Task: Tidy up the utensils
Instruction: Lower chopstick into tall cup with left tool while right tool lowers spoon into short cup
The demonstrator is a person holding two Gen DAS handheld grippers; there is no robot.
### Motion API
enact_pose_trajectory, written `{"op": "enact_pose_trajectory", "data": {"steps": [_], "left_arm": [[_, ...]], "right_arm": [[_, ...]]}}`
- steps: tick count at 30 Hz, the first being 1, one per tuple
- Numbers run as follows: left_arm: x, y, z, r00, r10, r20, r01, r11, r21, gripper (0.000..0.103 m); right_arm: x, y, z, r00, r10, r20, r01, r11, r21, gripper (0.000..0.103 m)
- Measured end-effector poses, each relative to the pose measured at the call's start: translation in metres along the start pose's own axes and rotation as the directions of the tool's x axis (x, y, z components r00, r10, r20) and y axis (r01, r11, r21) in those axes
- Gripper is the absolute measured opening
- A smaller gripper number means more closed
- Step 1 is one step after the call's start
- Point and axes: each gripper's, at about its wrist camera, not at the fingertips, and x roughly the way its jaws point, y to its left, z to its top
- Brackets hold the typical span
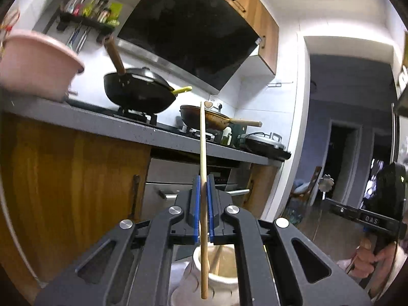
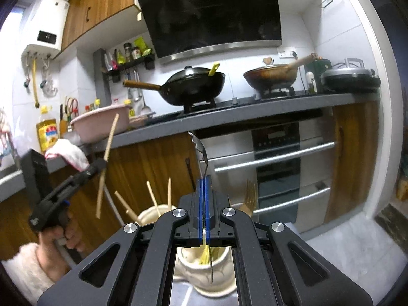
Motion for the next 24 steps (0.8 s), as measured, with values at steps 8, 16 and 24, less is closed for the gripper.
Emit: {"op": "enact_pose_trajectory", "data": {"steps": [8, 16, 24], "left_arm": [[0.054, 0.017, -0.016, 0.997, -0.079, 0.002, 0.078, 0.991, -0.105, 0.005], [0.069, -0.004, -0.036, 0.993, -0.118, -0.034, 0.117, 0.993, -0.019, 0.005], [0.06, 0.003, -0.038, 0.99, -0.134, -0.052, 0.133, 0.991, -0.023, 0.005]], "right_arm": [[0.023, 0.0, 0.001, 1.0, 0.015, 0.008, -0.015, 1.0, 0.005, 0.002], [0.04, -0.005, -0.009, 1.0, 0.02, 0.023, -0.02, 1.0, 0.015, 0.002], [0.055, -0.003, -0.029, 0.999, 0.038, -0.038, -0.037, 0.999, 0.007, 0.002]]}}
